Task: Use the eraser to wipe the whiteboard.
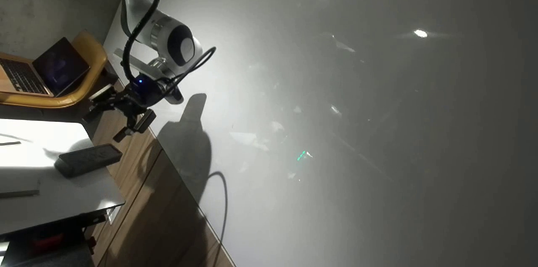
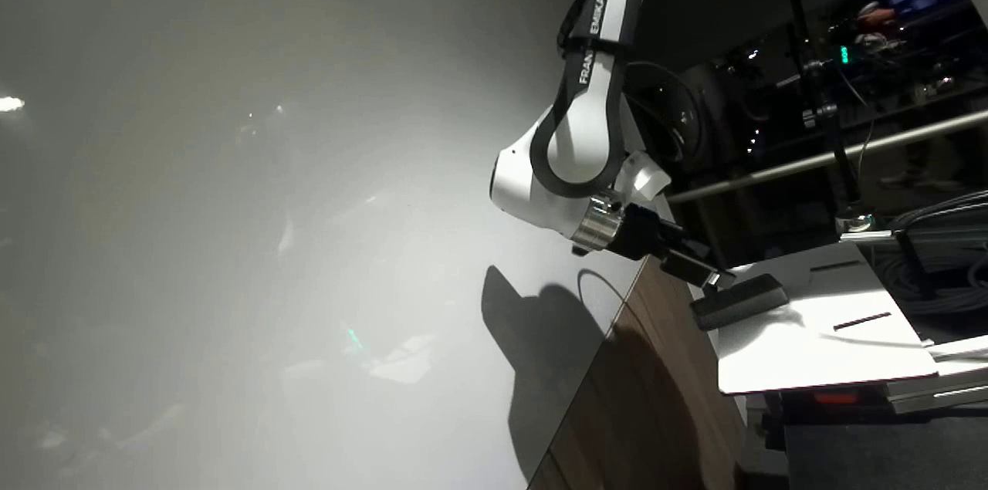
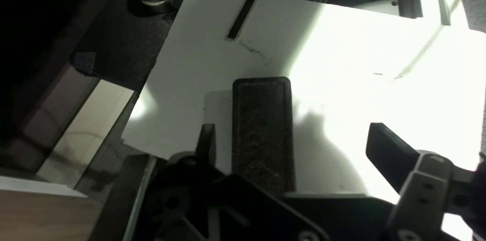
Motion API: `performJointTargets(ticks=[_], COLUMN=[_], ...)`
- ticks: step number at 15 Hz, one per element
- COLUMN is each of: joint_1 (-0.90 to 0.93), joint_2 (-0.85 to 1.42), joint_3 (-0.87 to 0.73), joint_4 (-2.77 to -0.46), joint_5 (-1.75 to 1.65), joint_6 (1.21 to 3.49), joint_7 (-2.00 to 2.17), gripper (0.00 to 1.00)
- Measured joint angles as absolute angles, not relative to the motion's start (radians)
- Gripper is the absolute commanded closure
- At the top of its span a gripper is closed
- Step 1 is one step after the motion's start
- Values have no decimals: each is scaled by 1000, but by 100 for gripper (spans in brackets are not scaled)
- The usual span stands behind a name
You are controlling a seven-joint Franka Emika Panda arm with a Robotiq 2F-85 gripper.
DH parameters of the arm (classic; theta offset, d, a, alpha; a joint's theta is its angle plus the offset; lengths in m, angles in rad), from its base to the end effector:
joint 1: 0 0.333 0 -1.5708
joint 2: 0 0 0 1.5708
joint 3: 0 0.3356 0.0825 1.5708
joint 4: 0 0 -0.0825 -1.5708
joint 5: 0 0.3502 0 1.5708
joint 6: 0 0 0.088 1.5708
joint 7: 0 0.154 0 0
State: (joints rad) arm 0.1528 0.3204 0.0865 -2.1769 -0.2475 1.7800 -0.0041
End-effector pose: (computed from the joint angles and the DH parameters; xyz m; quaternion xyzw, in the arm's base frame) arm 0.4238 0.0712 0.2233 0.9156 0.1815 -0.3340 0.1308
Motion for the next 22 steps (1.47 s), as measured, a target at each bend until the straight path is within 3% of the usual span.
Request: performJointTargets(ticks=[10, 22], joint_1=[166, 163], joint_2=[-46, -134], joint_3=[123, 123], joint_4=[-2287, -2302], joint_5=[-267, -246], joint_6=[2027, 2084], joint_7=[-43, -68], gripper=[0, 0])
